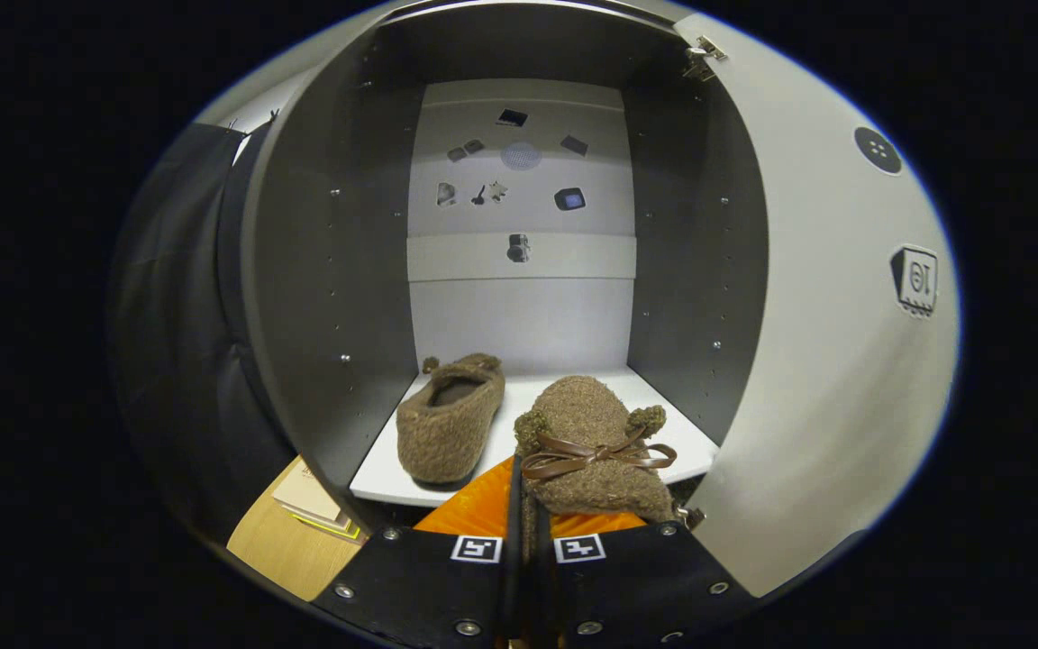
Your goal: Open the shoe cabinet door, grab the shoes and put them into the shoe cabinet, then close the shoe cabinet door.
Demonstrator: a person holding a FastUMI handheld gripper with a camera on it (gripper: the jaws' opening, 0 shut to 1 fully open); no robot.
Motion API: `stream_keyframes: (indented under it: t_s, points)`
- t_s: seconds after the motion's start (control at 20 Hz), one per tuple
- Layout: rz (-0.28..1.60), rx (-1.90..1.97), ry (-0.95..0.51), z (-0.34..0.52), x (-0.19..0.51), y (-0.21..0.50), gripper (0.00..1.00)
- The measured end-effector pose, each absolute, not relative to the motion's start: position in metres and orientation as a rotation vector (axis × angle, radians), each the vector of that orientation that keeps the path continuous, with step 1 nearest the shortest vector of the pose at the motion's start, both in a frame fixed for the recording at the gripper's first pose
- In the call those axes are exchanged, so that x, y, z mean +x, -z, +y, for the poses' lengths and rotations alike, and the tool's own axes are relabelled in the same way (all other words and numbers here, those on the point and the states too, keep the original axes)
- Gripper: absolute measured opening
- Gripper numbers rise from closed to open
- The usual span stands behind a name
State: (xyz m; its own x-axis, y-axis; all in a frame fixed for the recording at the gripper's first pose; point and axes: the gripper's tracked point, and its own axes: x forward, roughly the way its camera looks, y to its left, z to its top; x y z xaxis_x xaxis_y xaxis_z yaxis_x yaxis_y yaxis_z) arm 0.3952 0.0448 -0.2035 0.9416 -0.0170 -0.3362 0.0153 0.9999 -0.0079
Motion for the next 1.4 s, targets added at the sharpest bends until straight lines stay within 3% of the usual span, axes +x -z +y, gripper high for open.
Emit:
stream_keyframes:
  t_s: [0.55,0.85,1.05,1.4]
  points:
    - [0.342,0.024,-0.079,0.042,0.518,0.207,0.07]
    - [0.382,0.022,-0.059,0.038,0.558,0.232,0.08]
    - [0.437,0.092,-0.067,0.041,0.559,0.240,0.20]
    - [0.472,0.214,-0.099,0.053,0.541,0.226,0.69]
